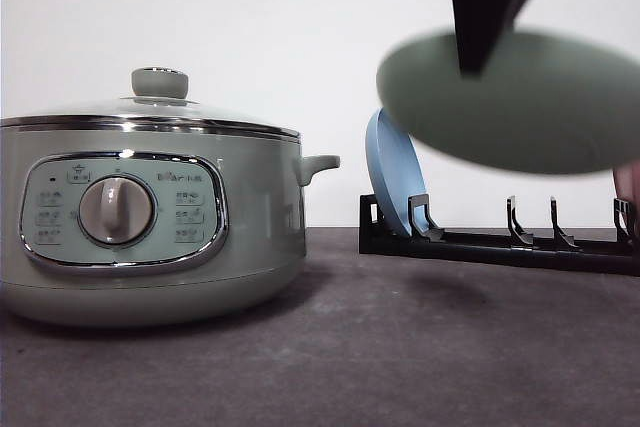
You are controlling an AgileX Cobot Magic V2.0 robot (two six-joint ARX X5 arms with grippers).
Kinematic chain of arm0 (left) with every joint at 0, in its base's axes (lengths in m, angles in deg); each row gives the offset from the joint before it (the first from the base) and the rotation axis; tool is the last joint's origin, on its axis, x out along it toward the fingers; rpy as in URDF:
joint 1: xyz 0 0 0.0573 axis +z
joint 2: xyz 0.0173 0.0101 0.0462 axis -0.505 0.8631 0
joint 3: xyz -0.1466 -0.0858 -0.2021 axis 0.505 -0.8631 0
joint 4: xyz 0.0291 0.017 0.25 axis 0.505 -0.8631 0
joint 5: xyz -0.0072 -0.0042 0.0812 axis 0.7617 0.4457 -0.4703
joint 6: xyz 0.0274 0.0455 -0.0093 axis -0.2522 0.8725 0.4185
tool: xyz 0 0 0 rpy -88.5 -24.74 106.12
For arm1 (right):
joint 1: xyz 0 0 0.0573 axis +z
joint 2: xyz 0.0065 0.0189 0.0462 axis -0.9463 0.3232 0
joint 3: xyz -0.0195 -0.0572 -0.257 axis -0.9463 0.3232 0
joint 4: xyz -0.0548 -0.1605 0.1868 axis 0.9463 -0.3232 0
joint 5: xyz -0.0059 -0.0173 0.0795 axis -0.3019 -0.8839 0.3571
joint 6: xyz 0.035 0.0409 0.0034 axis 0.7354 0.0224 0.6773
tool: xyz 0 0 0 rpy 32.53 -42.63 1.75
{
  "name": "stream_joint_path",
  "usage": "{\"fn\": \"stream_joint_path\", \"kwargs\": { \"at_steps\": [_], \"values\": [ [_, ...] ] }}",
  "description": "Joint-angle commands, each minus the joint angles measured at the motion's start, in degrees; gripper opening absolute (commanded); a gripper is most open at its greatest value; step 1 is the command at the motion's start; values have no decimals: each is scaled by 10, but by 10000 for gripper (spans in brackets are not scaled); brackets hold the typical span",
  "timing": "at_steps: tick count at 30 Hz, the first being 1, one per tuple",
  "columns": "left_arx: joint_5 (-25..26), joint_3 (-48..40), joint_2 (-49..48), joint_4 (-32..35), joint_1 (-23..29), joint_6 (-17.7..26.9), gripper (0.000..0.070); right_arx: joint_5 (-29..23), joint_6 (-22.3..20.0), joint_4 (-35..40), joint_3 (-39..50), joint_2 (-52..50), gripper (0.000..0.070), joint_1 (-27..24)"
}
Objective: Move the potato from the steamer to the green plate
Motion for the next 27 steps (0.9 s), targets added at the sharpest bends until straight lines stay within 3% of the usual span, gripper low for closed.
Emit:
{"fn": "stream_joint_path", "kwargs": {
  "at_steps": [1, 6, 24, 27],
  "values": [
    [1, 12, 3, 7, -1, 5, 572, -16, 17, 22, 19, 6, 4, 18],
    [1, 12, 3, 7, -1, 6, 572, -58, 29, 69, 88, 16, 4, 52],
    [1, 12, 3, 6, -1, 5, 572, -59, 56, 135, 124, 157, 4, 93],
    [1, 12, 3, 6, -1, 5, 572, -33, 57, 141, 125, 169, 9, 92]
  ]
}}
